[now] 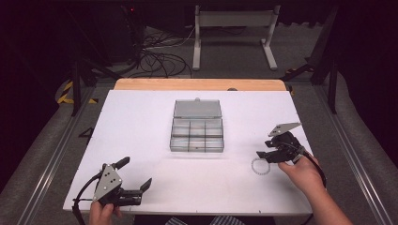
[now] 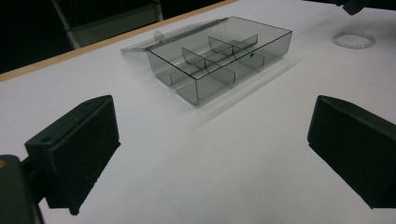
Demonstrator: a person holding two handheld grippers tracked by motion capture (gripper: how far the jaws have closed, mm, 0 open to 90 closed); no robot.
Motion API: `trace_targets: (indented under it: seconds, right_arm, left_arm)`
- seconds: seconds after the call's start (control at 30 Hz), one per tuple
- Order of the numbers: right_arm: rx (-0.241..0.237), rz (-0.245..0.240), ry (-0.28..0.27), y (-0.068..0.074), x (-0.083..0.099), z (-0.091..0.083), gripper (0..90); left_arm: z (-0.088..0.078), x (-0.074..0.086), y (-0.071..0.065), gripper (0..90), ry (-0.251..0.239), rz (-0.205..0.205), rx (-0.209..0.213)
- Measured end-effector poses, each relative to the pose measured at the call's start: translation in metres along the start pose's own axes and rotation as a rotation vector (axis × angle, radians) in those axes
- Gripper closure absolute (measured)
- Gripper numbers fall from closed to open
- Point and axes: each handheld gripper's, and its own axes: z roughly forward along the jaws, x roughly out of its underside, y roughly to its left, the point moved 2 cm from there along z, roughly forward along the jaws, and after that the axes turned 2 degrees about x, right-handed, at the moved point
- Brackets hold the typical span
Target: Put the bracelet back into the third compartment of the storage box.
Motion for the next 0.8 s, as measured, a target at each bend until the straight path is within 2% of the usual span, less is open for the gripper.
trace_targets:
  seconds: [0.2, 0.8]
  right_arm:
    - [-0.016, 0.012, 0.073, -0.004, 0.003, 0.007, 53.3]
    - [-0.04, 0.001, 0.192, -0.005, 0.008, 0.02, 66.4]
  left_arm:
    - [0.001, 0.0, -0.001, 2.9, -0.001, -0.007, 0.002]
    - [0.001, 0.0, 0.0, 2.9, 0.004, 0.001, -0.003]
